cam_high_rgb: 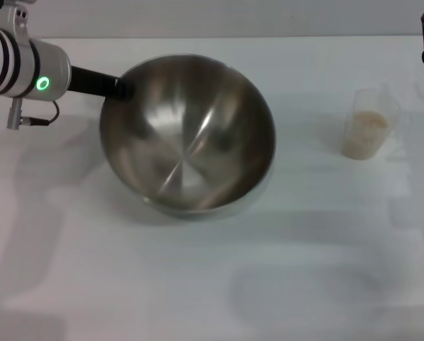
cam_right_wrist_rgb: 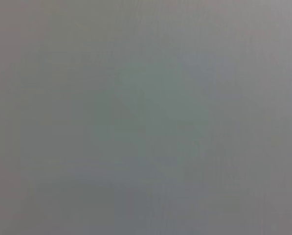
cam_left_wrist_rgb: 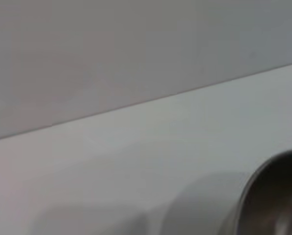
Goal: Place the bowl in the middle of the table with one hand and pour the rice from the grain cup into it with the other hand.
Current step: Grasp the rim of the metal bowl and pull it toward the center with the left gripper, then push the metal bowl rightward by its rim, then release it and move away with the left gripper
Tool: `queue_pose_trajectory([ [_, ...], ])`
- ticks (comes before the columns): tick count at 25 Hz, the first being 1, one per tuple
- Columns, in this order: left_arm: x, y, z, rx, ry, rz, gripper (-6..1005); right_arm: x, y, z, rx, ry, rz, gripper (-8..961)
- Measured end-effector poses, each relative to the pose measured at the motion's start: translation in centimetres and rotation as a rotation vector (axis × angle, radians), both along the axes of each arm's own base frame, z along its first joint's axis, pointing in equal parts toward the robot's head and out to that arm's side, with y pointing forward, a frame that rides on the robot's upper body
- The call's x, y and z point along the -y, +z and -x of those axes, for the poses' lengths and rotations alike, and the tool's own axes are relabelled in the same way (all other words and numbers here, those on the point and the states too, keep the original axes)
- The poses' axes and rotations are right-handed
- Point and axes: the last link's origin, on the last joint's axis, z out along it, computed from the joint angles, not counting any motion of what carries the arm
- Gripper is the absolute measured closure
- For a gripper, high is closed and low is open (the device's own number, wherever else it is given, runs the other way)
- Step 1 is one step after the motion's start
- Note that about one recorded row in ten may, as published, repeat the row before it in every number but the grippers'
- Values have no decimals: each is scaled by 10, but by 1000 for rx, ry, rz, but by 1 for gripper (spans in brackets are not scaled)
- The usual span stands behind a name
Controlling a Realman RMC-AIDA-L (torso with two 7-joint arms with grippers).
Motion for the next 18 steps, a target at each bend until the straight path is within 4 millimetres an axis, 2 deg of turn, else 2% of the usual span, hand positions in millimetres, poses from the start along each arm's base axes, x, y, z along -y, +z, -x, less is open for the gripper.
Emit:
queue_pose_trajectory([
  [4,-4,0,-12,-7,-38,14,952,0,0,0,0,0,0,410],
  [18,-7,-5,-32,-6,-102,64,952,0,0,-1,3,-1,0,409],
])
